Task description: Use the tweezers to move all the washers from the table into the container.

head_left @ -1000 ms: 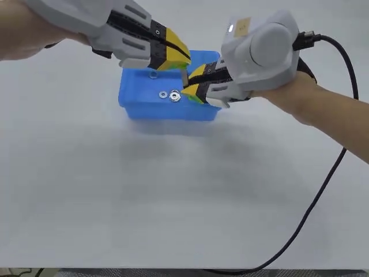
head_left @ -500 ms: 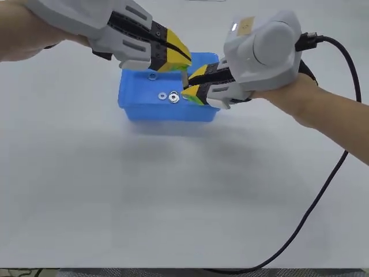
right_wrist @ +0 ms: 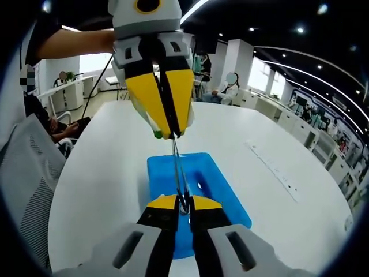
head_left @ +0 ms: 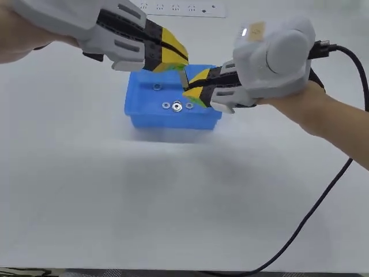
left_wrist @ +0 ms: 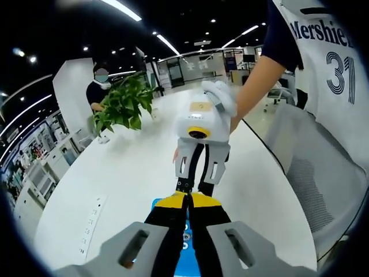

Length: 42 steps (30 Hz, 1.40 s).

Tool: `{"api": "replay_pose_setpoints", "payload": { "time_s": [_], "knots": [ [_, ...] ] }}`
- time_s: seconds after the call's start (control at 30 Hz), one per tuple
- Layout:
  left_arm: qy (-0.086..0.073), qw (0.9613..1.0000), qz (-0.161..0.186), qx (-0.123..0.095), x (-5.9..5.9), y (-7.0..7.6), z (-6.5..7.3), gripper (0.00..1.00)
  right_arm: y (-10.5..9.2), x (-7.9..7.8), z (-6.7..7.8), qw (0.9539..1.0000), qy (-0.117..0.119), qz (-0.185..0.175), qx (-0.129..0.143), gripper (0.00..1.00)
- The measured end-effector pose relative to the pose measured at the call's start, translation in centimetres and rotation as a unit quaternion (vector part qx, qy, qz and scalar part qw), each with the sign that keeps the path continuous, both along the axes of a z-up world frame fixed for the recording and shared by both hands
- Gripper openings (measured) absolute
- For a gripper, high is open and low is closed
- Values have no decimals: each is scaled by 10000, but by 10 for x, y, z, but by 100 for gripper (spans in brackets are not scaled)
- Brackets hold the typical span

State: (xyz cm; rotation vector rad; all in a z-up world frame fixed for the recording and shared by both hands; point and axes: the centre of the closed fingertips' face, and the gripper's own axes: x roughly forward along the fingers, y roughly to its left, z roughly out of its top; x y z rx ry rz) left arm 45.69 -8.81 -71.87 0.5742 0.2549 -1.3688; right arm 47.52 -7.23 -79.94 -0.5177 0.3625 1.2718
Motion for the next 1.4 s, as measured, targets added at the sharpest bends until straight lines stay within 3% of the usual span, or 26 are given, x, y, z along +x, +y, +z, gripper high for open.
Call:
{"api": "replay_pose_setpoints", "payload": {
  "time_s": [0.3, 0.57, 0.73, 0.87, 1.03, 1.2, 1.4],
  "knots": [
    [-255, 9992, -72, -300, -24, -2, 34, 5, -8, -24, 37, 9995, -219, 70, 205, 7],
    [-287, 9989, -78, -375, -49, 2, 37, 5, -18, -51, 46, 9996, -227, 157, 61, 7],
    [-122, 9990, -33, -427, -65, 2, 19, 5, -27, -73, 28, 9994, -67, 222, -243, 7],
    [105, 9987, 32, -489, -78, 1, -2, 5, -33, -84, 15, 9985, 54, 295, -467, 7],
    [390, 9983, 129, -413, -90, -1, -27, 5, -39, -97, -8, 9956, 236, 413, -804, 7],
    [587, 9977, 282, -183, -95, 8, -54, 5, -39, -102, -27, 9910, 218, 626, -1161, 7],
    [752, 9959, 369, 354, -95, 20, -90, 5, -35, -104, -49, 9856, 279, 792, -1467, 7]
  ]
}}
